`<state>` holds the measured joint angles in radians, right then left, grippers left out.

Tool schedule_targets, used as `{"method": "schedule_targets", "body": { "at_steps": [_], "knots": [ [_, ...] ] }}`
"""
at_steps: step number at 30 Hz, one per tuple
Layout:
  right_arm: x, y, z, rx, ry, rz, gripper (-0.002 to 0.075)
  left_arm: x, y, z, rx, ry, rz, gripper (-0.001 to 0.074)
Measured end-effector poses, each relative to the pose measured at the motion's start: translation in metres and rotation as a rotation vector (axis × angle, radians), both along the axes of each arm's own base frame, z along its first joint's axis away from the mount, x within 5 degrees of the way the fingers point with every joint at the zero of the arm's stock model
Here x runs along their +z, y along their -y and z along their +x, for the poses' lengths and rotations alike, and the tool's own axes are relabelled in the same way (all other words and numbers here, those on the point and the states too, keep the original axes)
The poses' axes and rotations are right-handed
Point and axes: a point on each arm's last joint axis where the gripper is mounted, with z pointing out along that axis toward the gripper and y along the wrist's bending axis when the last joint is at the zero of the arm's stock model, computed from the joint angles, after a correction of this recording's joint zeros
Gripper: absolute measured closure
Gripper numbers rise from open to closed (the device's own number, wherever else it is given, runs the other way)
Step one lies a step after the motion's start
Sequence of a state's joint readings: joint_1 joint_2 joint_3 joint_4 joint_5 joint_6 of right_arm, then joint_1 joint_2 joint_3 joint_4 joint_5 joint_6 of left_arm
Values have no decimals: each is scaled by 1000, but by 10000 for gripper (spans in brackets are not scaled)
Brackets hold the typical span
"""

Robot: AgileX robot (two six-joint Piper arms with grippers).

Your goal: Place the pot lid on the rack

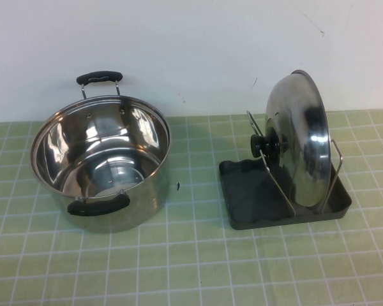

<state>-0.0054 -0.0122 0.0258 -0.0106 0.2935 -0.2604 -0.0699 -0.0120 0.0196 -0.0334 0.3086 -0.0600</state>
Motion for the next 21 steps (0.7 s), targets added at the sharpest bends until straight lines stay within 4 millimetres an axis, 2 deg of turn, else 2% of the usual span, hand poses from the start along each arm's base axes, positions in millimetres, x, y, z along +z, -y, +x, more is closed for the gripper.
{"method": "schedule_targets", "body": {
  "at_steps": [21],
  "knots": [
    [-4,3,-1,-91,-34,137,727,0,0,0,0,2,0,737]
  ]
}}
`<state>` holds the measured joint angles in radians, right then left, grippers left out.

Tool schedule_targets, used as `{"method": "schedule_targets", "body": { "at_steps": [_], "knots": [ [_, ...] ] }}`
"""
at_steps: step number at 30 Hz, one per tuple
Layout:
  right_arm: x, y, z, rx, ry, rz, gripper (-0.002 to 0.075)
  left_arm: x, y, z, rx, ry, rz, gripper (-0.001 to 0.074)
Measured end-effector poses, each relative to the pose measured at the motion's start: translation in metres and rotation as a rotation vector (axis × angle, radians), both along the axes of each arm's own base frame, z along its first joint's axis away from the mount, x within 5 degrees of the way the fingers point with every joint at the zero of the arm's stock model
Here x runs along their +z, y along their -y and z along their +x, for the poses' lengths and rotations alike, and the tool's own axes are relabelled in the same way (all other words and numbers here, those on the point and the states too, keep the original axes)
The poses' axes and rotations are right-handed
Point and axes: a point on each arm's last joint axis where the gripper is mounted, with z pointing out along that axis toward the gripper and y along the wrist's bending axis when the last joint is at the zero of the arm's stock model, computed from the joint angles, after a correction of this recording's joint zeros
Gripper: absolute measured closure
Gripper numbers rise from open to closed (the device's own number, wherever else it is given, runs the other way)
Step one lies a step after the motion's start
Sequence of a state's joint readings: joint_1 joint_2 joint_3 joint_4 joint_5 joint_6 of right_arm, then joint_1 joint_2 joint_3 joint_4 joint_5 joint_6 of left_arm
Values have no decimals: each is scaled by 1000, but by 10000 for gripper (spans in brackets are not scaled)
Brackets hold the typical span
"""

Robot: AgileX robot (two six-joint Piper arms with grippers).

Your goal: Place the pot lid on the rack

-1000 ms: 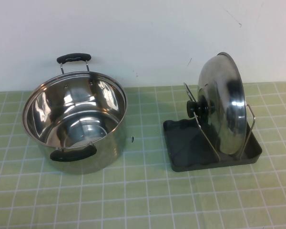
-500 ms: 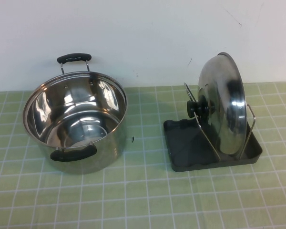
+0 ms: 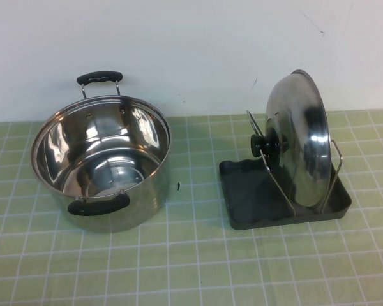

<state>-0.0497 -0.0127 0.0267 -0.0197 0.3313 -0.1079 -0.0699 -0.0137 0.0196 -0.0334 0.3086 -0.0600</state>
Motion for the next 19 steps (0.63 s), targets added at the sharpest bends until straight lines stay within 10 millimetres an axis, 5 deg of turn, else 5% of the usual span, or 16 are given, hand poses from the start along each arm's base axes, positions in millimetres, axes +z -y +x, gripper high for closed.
{"method": "schedule_targets", "body": {
  "at_steps": [19],
  "knots": [
    [0,-3,0,59,-2,-4,727,1,0,0,0,2,0,737]
  ]
}}
